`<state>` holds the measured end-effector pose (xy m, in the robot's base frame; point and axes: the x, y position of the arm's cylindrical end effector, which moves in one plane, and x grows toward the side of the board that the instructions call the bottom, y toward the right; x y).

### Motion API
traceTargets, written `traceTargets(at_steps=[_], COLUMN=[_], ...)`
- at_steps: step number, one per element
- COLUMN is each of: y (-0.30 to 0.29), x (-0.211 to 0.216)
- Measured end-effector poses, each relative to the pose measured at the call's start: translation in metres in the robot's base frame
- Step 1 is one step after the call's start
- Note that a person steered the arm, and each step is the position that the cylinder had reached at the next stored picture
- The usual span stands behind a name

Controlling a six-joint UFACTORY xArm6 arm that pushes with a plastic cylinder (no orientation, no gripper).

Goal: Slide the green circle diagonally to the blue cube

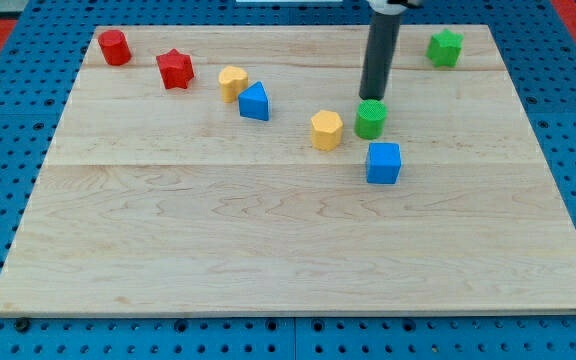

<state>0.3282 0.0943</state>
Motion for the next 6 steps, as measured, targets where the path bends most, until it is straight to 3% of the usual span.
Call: traceTargets(at_steps=[1,2,4,6], y=[-0.022,0.025,0.06,0.061], x=[0.028,0.077,0.055,0.147])
